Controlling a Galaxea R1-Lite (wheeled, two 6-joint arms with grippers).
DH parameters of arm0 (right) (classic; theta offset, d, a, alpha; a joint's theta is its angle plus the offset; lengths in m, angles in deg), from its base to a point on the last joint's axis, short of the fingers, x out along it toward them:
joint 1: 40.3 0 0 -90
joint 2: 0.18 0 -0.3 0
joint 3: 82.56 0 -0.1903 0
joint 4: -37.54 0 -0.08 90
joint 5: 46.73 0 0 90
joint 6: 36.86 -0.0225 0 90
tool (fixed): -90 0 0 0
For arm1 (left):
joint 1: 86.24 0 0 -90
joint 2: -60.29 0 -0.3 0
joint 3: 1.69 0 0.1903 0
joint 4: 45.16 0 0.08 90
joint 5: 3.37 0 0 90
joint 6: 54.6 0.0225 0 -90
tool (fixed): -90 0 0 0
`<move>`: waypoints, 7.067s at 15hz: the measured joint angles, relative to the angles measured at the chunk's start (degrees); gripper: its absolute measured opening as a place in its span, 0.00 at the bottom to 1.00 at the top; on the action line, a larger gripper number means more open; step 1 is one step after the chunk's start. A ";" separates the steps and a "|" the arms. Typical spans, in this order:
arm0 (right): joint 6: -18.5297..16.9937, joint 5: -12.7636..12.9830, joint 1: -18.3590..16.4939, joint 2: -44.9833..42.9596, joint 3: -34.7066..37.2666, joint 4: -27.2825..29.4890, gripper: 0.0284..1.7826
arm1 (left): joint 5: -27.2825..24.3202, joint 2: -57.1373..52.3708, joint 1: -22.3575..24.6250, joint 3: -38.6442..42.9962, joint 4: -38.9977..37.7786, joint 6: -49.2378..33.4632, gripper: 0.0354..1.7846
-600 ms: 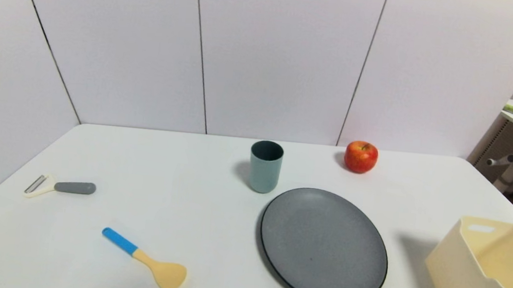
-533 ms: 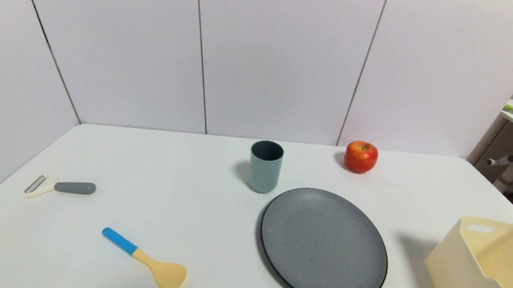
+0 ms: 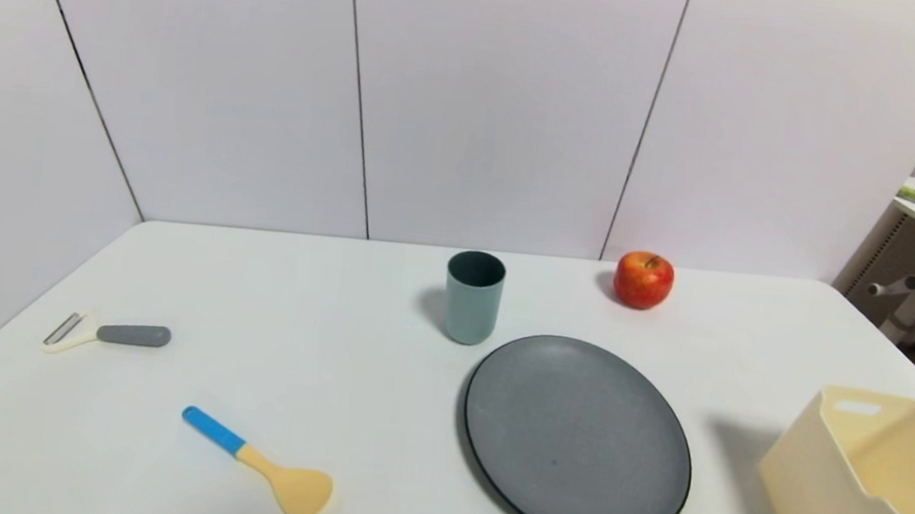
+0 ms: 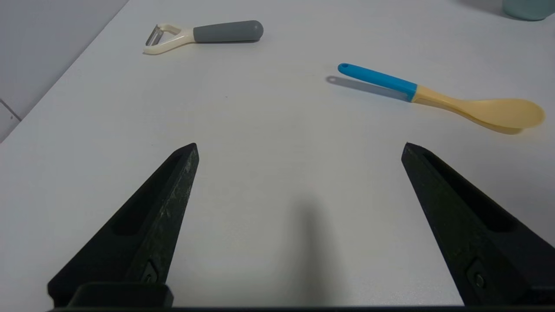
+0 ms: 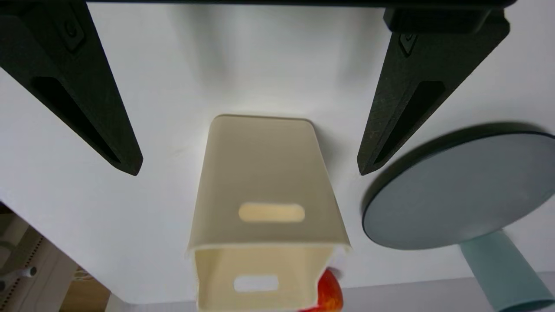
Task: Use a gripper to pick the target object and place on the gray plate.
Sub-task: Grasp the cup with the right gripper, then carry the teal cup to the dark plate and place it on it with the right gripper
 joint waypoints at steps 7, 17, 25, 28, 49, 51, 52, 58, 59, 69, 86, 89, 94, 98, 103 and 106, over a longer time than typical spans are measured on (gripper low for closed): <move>3.60 -2.55 3.35 21.09 -29.84 -0.30 0.96 | -0.05 0.00 0.00 0.00 0.00 -0.01 0.94; 3.83 -10.90 27.61 61.27 -73.68 1.26 0.96 | 0.00 0.00 0.00 0.00 -0.02 0.00 0.94; 8.70 -13.32 34.07 87.37 -98.29 12.51 0.96 | -0.02 0.00 0.00 0.00 -0.02 -0.01 0.94; 10.30 -13.21 34.37 95.73 -99.67 12.39 0.96 | -0.07 0.00 0.00 0.00 0.00 -0.01 0.94; 21.13 -12.28 33.57 114.86 -94.54 14.91 0.96 | -0.02 0.00 0.00 0.00 0.00 0.00 0.94; 21.58 -12.28 33.01 115.85 -94.60 12.95 0.96 | -0.05 0.00 0.00 0.00 0.00 0.00 0.94; 21.82 -12.28 32.66 116.24 -94.60 12.56 0.96 | -0.05 0.00 0.00 0.00 0.00 -0.01 0.94; 22.46 -12.28 31.12 118.41 -94.84 11.31 0.96 | 0.00 0.00 0.00 -0.02 -0.02 -0.01 0.94; 22.46 -12.30 31.09 118.58 -94.85 11.29 0.96 | -0.02 0.00 0.00 -0.02 0.00 -0.01 0.94; 22.54 -12.39 31.65 120.02 -96.23 10.57 0.85 | -0.02 0.00 0.00 0.00 0.00 0.00 0.94; 13.12 -12.82 30.05 102.73 -89.58 13.58 0.61 | -0.02 0.00 0.00 0.00 0.00 0.00 0.94; 11.92 -12.86 29.46 92.86 -77.18 14.08 0.61 | 0.00 0.00 0.00 0.00 -0.02 -0.01 0.94; 10.33 -12.95 28.44 82.99 -56.33 4.75 0.61 | 0.01 0.00 0.00 0.02 0.00 -0.01 0.94; 9.94 -13.06 26.60 83.52 -47.85 -8.11 0.61 | -0.05 0.00 0.00 0.02 0.00 -0.01 0.94; 9.89 -14.02 25.11 84.68 -46.82 -8.35 0.70 | -0.05 0.00 0.00 0.00 0.00 -0.01 0.94; 9.80 -14.21 24.89 84.51 -46.97 -7.72 0.78 | 0.01 0.00 0.00 -0.02 0.00 -0.01 0.94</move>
